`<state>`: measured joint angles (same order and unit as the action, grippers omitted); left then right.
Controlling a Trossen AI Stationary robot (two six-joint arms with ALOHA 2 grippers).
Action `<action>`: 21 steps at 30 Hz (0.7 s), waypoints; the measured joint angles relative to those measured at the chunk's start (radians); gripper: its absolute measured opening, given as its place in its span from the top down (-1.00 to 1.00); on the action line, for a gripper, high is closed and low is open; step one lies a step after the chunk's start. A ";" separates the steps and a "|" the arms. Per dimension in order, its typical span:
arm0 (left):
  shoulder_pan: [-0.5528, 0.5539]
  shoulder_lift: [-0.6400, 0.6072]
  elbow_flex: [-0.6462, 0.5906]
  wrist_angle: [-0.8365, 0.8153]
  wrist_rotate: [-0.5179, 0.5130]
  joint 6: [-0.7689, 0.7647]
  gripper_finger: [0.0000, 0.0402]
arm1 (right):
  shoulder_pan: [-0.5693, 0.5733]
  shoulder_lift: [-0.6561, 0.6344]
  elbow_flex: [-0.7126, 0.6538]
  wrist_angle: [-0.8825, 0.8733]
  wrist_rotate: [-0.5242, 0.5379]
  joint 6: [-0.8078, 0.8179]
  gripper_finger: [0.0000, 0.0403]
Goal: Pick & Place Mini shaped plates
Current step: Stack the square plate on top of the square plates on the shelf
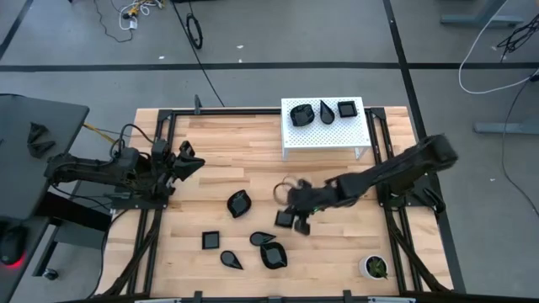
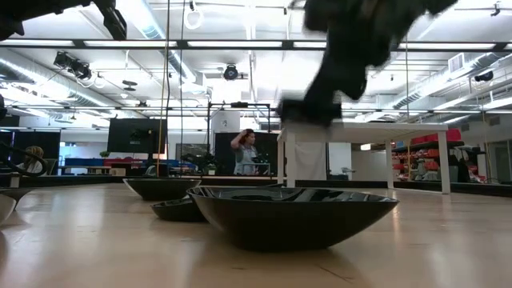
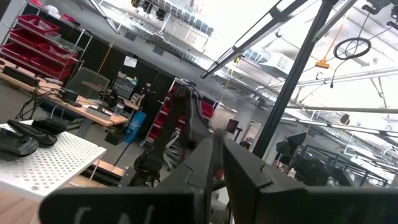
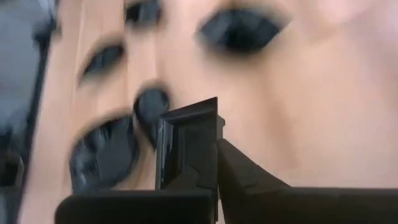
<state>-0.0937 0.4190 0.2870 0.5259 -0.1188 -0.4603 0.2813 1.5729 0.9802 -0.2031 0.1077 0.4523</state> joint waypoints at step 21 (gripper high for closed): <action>0.000 0.000 0.000 0.000 0.000 0.000 0.79 | -0.799 -0.745 0.000 -0.587 0.348 0.084 1.00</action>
<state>-0.0937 0.4187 0.2871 0.5255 -0.1188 -0.4606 -0.5178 0.8280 0.9802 -0.7899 0.4553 0.5362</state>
